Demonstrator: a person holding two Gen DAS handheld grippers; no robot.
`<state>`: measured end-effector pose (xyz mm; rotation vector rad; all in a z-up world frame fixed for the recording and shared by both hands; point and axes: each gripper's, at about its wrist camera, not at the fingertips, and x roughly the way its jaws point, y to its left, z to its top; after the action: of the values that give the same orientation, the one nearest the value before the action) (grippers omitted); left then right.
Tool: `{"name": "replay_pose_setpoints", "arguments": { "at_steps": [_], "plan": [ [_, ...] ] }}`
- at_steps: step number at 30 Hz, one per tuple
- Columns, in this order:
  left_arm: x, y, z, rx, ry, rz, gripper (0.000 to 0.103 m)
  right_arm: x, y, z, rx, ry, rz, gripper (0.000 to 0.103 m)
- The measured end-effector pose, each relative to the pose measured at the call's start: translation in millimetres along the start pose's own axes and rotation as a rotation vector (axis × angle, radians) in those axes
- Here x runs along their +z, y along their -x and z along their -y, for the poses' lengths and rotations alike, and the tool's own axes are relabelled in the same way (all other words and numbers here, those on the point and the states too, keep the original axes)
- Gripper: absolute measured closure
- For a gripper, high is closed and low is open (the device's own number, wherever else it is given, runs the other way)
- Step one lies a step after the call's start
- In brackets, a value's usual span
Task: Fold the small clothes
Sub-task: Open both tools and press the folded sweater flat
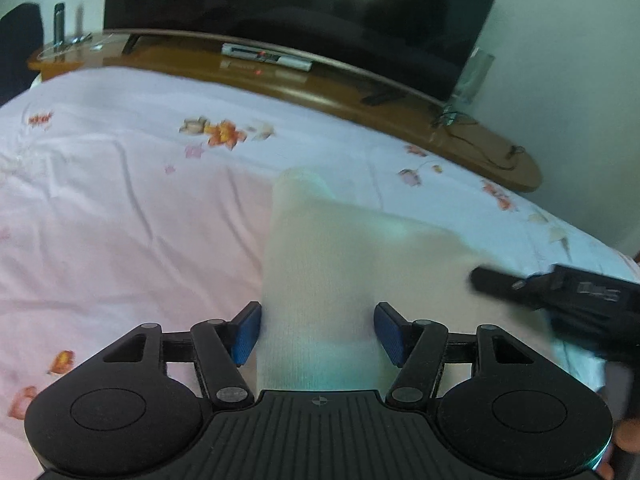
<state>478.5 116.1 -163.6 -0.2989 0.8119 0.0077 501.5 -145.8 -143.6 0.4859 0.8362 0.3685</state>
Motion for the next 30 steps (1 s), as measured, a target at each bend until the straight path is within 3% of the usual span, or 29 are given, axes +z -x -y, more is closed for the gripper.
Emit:
{"name": "replay_pose_setpoints", "arguments": {
  "at_steps": [2, 3, 6, 10, 13, 16, 18, 20, 21, 22, 28, 30],
  "plan": [
    [-1.9, -2.5, 2.4, 0.005, 0.01, 0.009, 0.042, 0.2, 7.1, -14.1, 0.004, 0.148, 0.079, 0.071],
    [-4.0, -3.6, 4.8, 0.013, 0.007, 0.013, 0.04, 2.3, 6.9, -18.7, -0.008, 0.208, 0.105, 0.085],
    [-9.3, -9.5, 7.6, 0.031, 0.03, 0.006, 0.028, 4.7, -7.8, -11.9, -0.088, 0.262, 0.06, 0.085],
    [-8.8, -0.8, 12.8, 0.05, 0.025, -0.003, 0.028, 7.1, -6.2, -5.9, -0.148, 0.284, 0.059, 0.071],
    [-18.2, 20.3, 19.8, 0.049, -0.011, 0.009, 0.028, 9.8, 20.2, -6.5, -0.109, 0.247, 0.076, 0.073],
    [-34.3, 32.1, 20.8, 0.061, -0.005, -0.001, 0.028, -0.8, 46.4, -18.7, -0.013, 0.289, 0.073, 0.073],
    [-45.1, 33.8, 18.1, 0.057, 0.013, -0.024, 0.028, -6.8, 48.5, -11.9, 0.011, 0.23, 0.028, 0.072],
    [-50.6, 33.1, 16.8, 0.064, 0.011, -0.024, 0.028, -6.3, 38.1, 17.2, 0.01, 0.051, -0.037, 0.061],
    [-50.8, 32.5, 15.9, 0.064, 0.019, -0.024, 0.028, -5.5, 32.3, 29.5, 0.007, -0.013, -0.067, 0.045],
    [-50.6, 31.6, 15.7, 0.065, 0.025, -0.025, 0.028, -4.1, 25.5, 39.5, 0.02, -0.06, -0.091, 0.039],
    [-51.7, 28.1, 17.7, 0.079, 0.009, -0.014, 0.024, 14.5, -18.4, 61.0, 0.204, -0.251, -0.161, 0.045],
    [-51.8, 27.3, 16.7, 0.082, 0.018, -0.01, 0.022, 21.3, -29.1, 61.4, 0.189, -0.251, -0.132, 0.053]
  ]
}}
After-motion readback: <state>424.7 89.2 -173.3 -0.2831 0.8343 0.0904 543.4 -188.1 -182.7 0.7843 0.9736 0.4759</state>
